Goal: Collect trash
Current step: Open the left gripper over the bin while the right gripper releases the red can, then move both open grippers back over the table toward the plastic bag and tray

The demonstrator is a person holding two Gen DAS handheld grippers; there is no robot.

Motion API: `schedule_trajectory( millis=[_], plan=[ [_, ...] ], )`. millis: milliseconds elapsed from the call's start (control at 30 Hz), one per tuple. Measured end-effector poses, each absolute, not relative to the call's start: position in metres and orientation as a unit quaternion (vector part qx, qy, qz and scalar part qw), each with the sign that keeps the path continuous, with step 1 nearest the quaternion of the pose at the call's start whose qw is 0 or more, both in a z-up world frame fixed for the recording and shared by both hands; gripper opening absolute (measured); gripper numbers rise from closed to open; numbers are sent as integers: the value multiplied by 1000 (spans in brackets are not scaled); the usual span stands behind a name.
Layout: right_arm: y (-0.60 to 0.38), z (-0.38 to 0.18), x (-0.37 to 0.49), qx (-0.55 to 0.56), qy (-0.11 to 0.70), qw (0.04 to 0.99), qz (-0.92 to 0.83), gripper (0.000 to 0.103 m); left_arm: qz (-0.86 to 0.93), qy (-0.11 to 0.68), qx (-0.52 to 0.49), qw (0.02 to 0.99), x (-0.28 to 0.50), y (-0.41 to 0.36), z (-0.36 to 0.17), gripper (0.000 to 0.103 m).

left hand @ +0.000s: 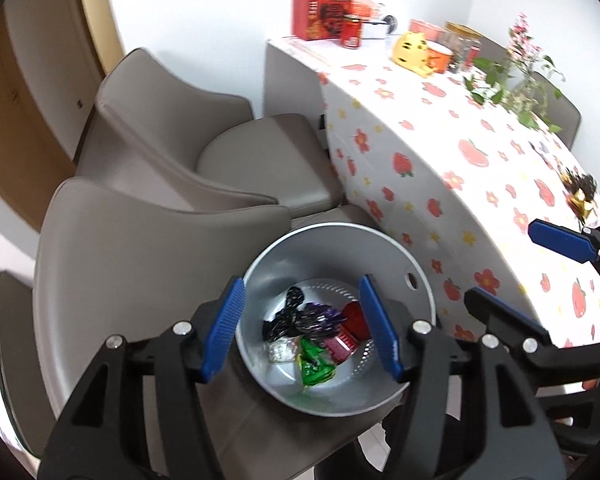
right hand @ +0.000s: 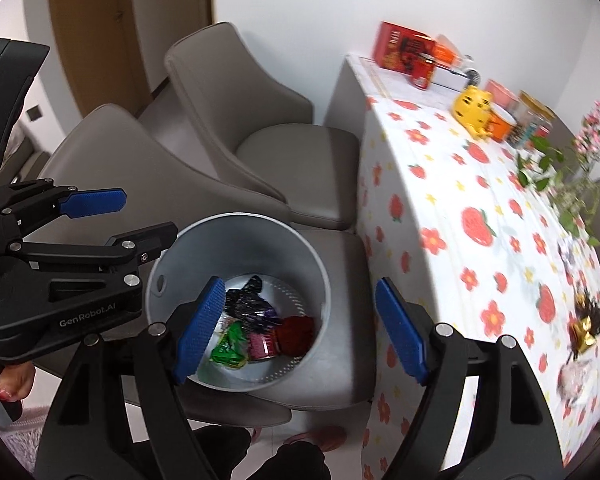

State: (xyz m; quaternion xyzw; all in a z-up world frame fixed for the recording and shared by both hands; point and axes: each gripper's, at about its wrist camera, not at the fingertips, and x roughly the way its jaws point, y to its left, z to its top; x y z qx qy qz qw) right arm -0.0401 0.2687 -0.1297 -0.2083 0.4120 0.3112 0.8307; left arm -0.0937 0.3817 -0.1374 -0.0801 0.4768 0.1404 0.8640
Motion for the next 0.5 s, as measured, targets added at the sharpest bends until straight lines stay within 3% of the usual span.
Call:
schedule_trajectory(
  millis=[500],
  plan=[
    [132, -109, -18, -117, 422, 889, 133, 75, -2, 478, -3, 878, -26, 279, -133, 60]
  ],
)
